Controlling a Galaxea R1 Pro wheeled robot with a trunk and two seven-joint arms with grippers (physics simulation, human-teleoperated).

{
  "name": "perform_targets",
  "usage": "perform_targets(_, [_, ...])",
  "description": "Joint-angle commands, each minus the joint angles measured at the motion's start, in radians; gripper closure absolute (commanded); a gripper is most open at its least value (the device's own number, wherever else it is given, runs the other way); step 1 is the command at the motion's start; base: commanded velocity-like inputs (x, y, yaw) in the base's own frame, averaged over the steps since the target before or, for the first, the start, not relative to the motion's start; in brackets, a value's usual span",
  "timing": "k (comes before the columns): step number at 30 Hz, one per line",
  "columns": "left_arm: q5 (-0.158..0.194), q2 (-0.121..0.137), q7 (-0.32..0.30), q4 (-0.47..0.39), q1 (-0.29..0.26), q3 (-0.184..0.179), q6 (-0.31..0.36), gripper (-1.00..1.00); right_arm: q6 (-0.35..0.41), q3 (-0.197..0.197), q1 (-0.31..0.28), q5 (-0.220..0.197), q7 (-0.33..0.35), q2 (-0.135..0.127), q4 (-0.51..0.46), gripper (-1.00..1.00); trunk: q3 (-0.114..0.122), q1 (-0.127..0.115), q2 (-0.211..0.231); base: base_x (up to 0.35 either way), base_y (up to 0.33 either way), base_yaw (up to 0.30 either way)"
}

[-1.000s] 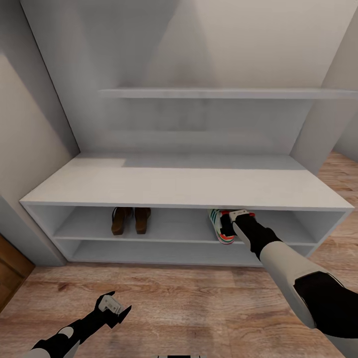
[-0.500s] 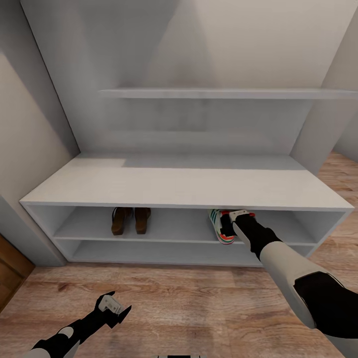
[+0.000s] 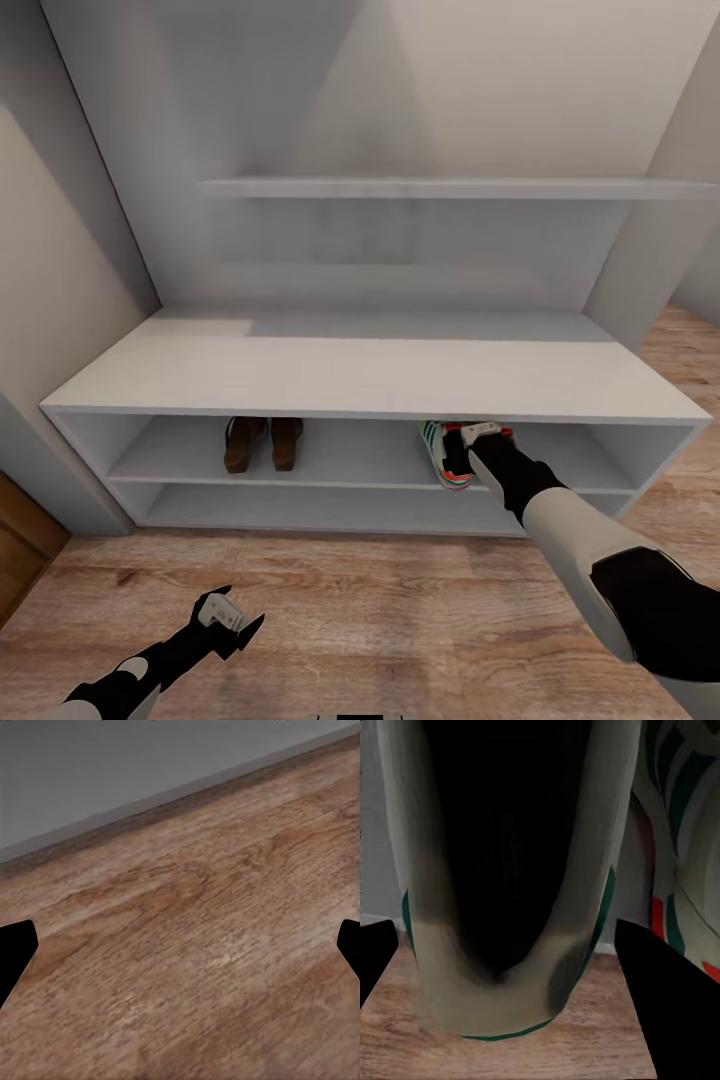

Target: Pick up the two gym shoes and the two sandals from the corridor floor and place them onto the hallstand (shoe rack) in the corridor, making sure they are on the rack and not on the floor. Arrange them so the two gym shoes are next to each other and the two sandals are next to each other.

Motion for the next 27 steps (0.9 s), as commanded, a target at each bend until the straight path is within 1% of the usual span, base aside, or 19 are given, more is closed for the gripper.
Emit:
perform_targets(1, [0.0,0.0,0.0,0.0,0.0,0.0,0.0,-1.0,-0.005,-0.001,-0.008,0.014,0.005,-0.001,0.005,-1.0,0.0,0.004,0.0,0.0,0.0,0.0])
perform_targets(18, [0.0,0.0,0.0,0.0,0.0,0.0,0.0,-1.0,-0.011,-0.001,-0.008,0.014,0.005,-0.001,0.014,-1.0,0.0,0.004,0.0,-0.004,0.0,0.0])
perform_targets(22, [0.0,0.0,0.0,0.0,0.0,0.0,0.0,-1.0,-0.011,-0.001,-0.008,0.014,0.005,-0.001,0.014,-1.0,0.0,0.004,0.0,-0.09,-0.022,0.0])
perform_targets(27, [0.0,0.0,0.0,0.0,0.0,0.0,0.0,-1.0,-0.011,-0.001,-0.008,0.014,0.005,-0.001,0.014,-1.0,0.0,0.004,0.0,-0.2,-0.103,0.0])
